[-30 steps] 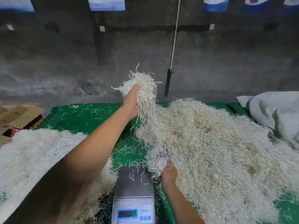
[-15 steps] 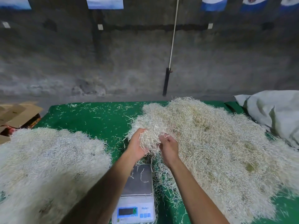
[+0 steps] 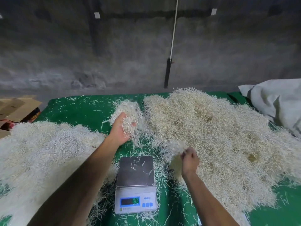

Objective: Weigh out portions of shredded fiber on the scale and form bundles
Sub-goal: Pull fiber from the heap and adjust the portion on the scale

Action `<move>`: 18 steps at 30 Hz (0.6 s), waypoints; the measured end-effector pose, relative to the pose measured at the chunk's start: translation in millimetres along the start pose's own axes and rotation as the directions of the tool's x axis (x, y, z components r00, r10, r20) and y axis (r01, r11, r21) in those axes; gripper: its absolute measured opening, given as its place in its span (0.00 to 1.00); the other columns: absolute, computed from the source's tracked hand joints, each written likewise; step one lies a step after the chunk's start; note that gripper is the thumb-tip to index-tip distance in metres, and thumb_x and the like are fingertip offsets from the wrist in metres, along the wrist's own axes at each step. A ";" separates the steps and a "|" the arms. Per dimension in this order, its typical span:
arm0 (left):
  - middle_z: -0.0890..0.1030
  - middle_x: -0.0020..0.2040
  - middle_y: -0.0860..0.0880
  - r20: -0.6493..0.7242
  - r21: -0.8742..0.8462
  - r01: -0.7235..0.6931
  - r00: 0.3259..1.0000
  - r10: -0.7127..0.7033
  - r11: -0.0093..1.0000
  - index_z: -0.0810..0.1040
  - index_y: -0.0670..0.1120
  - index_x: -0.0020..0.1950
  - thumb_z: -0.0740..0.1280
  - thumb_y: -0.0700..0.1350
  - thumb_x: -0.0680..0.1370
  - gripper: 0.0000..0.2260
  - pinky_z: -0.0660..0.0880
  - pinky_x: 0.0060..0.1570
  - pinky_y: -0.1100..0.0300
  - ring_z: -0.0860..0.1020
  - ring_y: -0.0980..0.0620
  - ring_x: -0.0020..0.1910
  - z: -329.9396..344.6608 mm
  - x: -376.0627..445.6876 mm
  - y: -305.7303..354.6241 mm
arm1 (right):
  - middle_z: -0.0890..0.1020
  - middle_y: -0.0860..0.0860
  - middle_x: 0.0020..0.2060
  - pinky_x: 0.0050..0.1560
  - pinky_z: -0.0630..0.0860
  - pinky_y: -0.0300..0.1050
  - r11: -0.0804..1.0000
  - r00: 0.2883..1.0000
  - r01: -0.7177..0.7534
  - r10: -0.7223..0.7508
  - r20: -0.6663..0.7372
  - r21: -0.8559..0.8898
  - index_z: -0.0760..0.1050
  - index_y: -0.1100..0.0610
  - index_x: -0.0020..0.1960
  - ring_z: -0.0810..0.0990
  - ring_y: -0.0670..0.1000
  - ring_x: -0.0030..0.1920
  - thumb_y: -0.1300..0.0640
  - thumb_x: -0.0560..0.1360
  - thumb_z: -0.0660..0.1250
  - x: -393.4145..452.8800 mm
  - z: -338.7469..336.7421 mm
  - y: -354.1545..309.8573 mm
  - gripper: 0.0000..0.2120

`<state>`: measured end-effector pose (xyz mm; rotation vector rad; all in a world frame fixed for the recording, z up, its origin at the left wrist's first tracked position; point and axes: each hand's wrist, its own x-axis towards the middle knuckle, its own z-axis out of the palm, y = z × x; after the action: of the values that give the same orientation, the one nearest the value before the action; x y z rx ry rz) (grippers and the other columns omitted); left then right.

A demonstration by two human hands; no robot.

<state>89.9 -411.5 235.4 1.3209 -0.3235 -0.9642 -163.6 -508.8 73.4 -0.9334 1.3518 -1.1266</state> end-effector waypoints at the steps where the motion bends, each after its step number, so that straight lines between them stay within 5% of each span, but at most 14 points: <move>1: 0.74 0.58 0.48 0.026 0.196 0.003 1.000 -0.009 0.981 0.68 0.51 0.76 0.69 0.33 0.77 0.30 0.80 0.55 0.42 0.78 0.47 0.49 -11.8 1.2 -17.6 | 0.75 0.57 0.39 0.42 0.74 0.47 0.998 0.999 0.043 -0.043 -0.002 0.046 0.74 0.68 0.53 0.72 0.56 0.41 0.51 0.86 0.57 -3.0 3.6 -5.1 0.19; 3: 0.70 0.71 0.43 0.022 0.467 0.015 0.999 -0.029 0.884 0.63 0.50 0.79 0.63 0.22 0.73 0.39 0.71 0.70 0.51 0.73 0.46 0.66 -27.1 -2.0 -55.4 | 0.79 0.51 0.43 0.44 0.80 0.43 0.996 0.997 0.075 -0.073 -0.039 0.043 0.75 0.61 0.62 0.78 0.52 0.41 0.50 0.87 0.56 -9.7 8.7 -6.8 0.17; 4: 0.66 0.77 0.41 0.018 0.577 0.009 1.000 -0.023 0.817 0.61 0.50 0.80 0.60 0.20 0.73 0.41 0.73 0.68 0.58 0.73 0.48 0.69 -34.3 -6.8 -67.8 | 0.80 0.49 0.44 0.42 0.82 0.40 0.997 0.996 0.071 -0.071 -0.057 0.003 0.74 0.57 0.66 0.81 0.50 0.42 0.51 0.87 0.56 -14.2 8.7 -1.8 0.14; 6: 0.65 0.78 0.42 0.009 0.483 0.141 0.986 -0.166 0.864 0.59 0.55 0.81 0.58 0.23 0.76 0.40 0.81 0.49 0.63 0.81 0.59 0.50 -43.7 -13.4 -88.9 | 0.82 0.54 0.45 0.40 0.85 0.49 0.998 0.999 0.001 -0.004 -0.049 -0.068 0.71 0.56 0.66 0.85 0.55 0.41 0.56 0.86 0.56 -24.5 3.6 21.8 0.11; 8: 0.67 0.78 0.42 0.048 0.374 0.279 0.947 -0.318 0.885 0.63 0.55 0.80 0.68 0.37 0.80 0.31 0.82 0.46 0.60 0.82 0.58 0.44 -49.9 -31.7 -107.5 | 0.83 0.56 0.45 0.44 0.84 0.59 0.989 0.997 -0.081 0.079 -0.018 -0.125 0.71 0.59 0.64 0.85 0.59 0.41 0.59 0.86 0.56 -39.9 -6.6 49.6 0.10; 11: 0.69 0.76 0.41 0.138 0.414 0.309 0.909 -0.394 0.856 0.70 0.47 0.76 0.75 0.61 0.72 0.37 0.76 0.64 0.42 0.74 0.38 0.69 -65.9 -52.4 -121.5 | 0.81 0.55 0.42 0.35 0.79 0.49 0.967 0.990 -0.135 0.138 -0.002 -0.214 0.73 0.62 0.58 0.79 0.55 0.36 0.57 0.86 0.55 -65.2 -25.0 85.3 0.11; 15: 0.78 0.67 0.45 0.011 0.660 0.009 1.000 -0.021 0.751 0.74 0.48 0.73 0.73 0.62 0.74 0.32 0.84 0.48 0.45 0.84 0.45 0.52 -78.7 -72.4 -126.4 | 0.83 0.62 0.44 0.37 0.78 0.45 0.938 0.980 -0.175 0.195 0.038 -0.300 0.75 0.61 0.54 0.79 0.55 0.39 0.56 0.87 0.55 -98.2 -39.6 111.0 0.12; 18: 0.85 0.53 0.49 -0.064 0.718 -0.131 0.965 0.253 0.683 0.79 0.49 0.63 0.71 0.61 0.76 0.22 0.84 0.39 0.47 0.85 0.53 0.38 -99.2 -90.4 -144.2 | 0.81 0.57 0.43 0.34 0.73 0.40 0.894 0.984 -0.142 0.175 0.039 -0.426 0.75 0.64 0.60 0.77 0.50 0.37 0.59 0.86 0.56 -119.1 -43.5 124.2 0.12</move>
<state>46.6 -270.3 105.0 2.0138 -0.7533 -0.5429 -186.5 -359.2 -19.4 -1.1375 1.6115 -0.6740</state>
